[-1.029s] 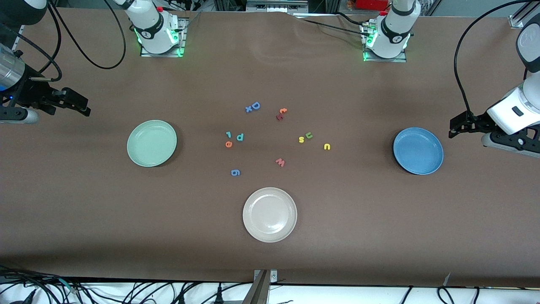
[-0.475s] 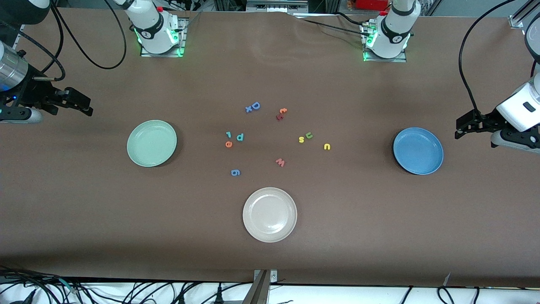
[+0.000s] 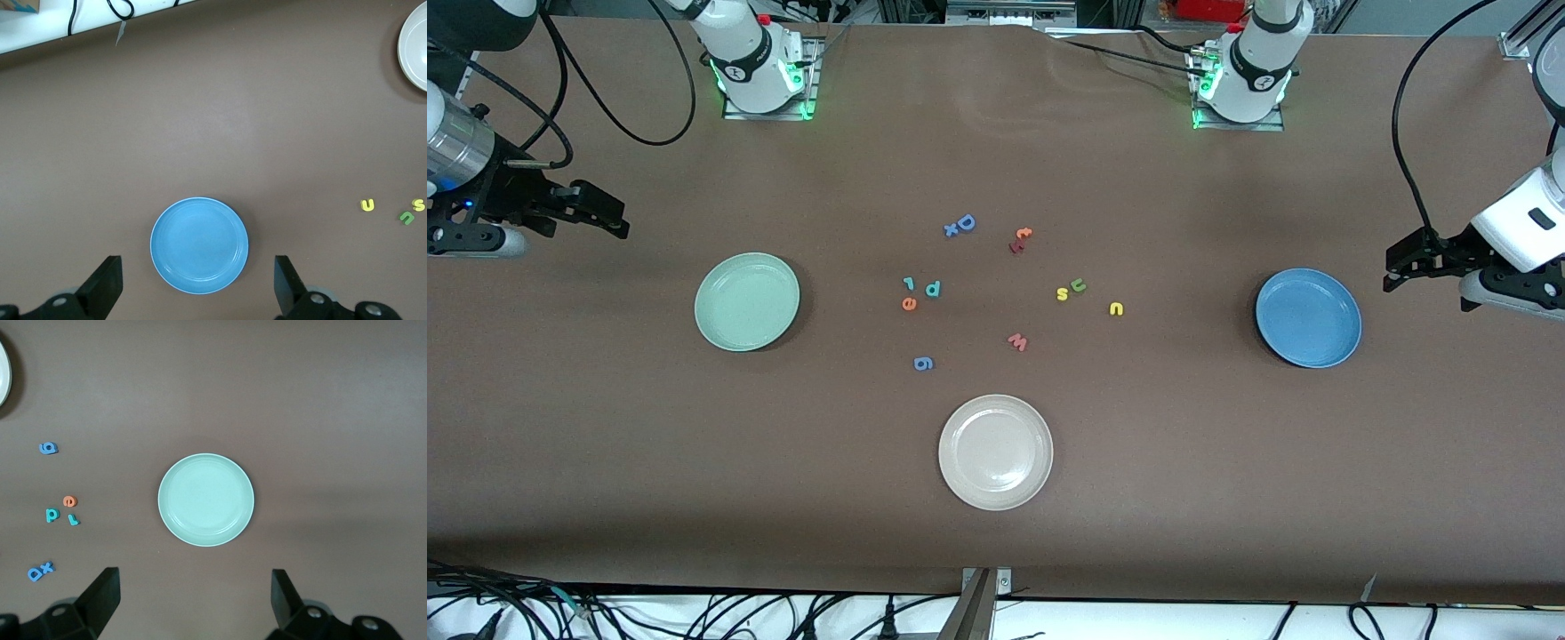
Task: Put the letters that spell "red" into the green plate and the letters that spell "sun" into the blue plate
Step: 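Move both grippers out toward the scattered foam letters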
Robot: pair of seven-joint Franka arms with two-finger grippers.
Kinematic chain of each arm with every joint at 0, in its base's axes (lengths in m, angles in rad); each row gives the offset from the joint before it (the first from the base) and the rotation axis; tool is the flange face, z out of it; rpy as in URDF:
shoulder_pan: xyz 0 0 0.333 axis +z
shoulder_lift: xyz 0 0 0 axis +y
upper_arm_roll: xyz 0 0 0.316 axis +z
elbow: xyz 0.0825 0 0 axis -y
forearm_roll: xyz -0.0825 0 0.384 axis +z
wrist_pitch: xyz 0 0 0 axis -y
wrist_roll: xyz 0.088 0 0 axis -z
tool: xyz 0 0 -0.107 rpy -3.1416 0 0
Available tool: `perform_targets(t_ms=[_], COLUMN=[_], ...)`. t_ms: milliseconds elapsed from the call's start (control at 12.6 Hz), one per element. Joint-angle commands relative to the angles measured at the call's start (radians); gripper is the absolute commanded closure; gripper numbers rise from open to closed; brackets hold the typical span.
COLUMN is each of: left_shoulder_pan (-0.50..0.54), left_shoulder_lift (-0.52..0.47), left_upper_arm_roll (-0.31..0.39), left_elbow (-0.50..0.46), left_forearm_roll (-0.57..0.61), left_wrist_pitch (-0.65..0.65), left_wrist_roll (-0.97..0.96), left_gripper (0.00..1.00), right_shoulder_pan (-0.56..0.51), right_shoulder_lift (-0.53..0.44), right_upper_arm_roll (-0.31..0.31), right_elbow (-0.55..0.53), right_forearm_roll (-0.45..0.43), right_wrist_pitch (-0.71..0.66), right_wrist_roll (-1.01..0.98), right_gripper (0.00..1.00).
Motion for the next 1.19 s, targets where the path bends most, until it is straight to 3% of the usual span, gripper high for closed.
perform_targets(t_ms=[0, 396, 712, 1108], left_shoulder_pan=[0.011, -0.017, -0.038, -0.066], left_shoulder_lift=[0.012, 0.02, 0.022, 0.057], left_upper_arm_roll=[0.002, 0.001, 0.001, 0.001], left_elbow=[0.03, 0.033, 0.033, 0.033], left_forearm_roll=[-0.022, -0.022, -0.022, -0.022], left_wrist_pitch=[-0.03, -0.081, -0.081, -0.079], left_wrist_roll=[0.005, 0.017, 0.006, -0.005], left_gripper=[0.0, 0.0, 0.0, 0.0], right_shoulder_pan=[-0.003, 0.102, 0.272, 0.453], right_shoulder_lift=[0.0, 0.062, 0.097, 0.255], right_upper_arm_roll=[0.008, 0.011, 0.012, 0.012], right_elbow=[-0.015, -0.051, -0.176, -0.174], right_forearm_roll=[-0.012, -0.007, -0.012, -0.014], right_wrist_pitch=[-0.009, 0.011, 0.198, 0.32], right_wrist_roll=[0.013, 0.083, 0.348, 0.578], right_gripper=[0.0, 0.0, 0.0, 0.0])
